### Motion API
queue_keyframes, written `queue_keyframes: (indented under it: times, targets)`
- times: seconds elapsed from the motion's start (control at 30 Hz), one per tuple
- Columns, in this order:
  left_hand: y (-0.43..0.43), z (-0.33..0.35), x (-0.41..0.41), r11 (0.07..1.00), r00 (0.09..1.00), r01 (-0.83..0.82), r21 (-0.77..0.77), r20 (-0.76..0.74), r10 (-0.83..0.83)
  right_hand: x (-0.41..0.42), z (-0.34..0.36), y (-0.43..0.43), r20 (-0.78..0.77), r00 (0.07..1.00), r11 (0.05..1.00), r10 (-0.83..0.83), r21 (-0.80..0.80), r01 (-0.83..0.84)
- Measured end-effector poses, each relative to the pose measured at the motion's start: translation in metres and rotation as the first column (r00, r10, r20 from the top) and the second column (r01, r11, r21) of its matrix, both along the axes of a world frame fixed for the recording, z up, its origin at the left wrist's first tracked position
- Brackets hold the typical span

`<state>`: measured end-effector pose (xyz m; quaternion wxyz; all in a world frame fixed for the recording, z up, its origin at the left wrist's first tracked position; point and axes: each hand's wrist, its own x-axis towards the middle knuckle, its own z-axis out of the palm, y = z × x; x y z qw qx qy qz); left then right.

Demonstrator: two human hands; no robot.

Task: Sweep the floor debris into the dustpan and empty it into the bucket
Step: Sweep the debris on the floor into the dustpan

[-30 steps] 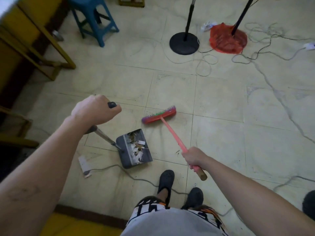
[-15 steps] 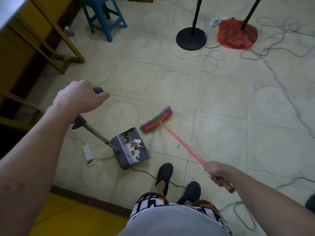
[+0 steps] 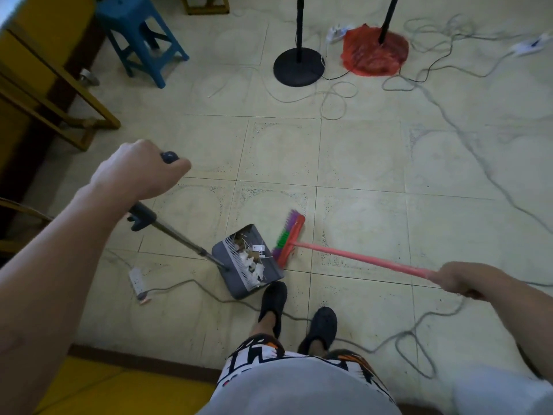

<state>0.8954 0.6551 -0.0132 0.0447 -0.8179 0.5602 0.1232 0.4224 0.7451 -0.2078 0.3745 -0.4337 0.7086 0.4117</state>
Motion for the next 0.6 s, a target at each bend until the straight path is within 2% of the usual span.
queue_keyframes:
  times: [0.2,0.33,0.37,0.4,0.47,0.6]
  targets:
    - [0.001,-0.011,-0.065,0.994,0.995,0.102,0.042,0.007,-0.102,-0.104,0.009,0.018,-0.122,0.991,0.996,0.063,-0.055,-0.070]
    - [-0.001,-0.024,-0.107,0.979,0.983,0.179,0.096,0.015,-0.181,-0.139,0.037,0.041,-0.182,0.947,0.946,-0.263,-0.240,0.217]
    - [-0.002,-0.029,-0.117,0.974,0.979,0.201,0.101,0.019,-0.204,-0.145,0.044,0.048,-0.196,0.935,0.936,-0.296,-0.255,0.243]
    - [-0.002,-0.033,-0.126,0.970,0.974,0.221,0.106,0.022,-0.224,-0.158,0.046,0.053,-0.211,0.941,0.950,-0.263,-0.227,0.215]
    - [-0.001,-0.042,-0.147,0.954,0.958,0.277,0.115,0.039,-0.283,-0.217,0.027,0.070,-0.247,0.966,0.992,-0.081,-0.119,0.052]
    - [0.003,-0.053,-0.180,0.920,0.925,0.374,0.116,0.026,-0.379,-0.275,0.027,0.095,-0.296,0.945,0.983,-0.139,-0.158,0.094]
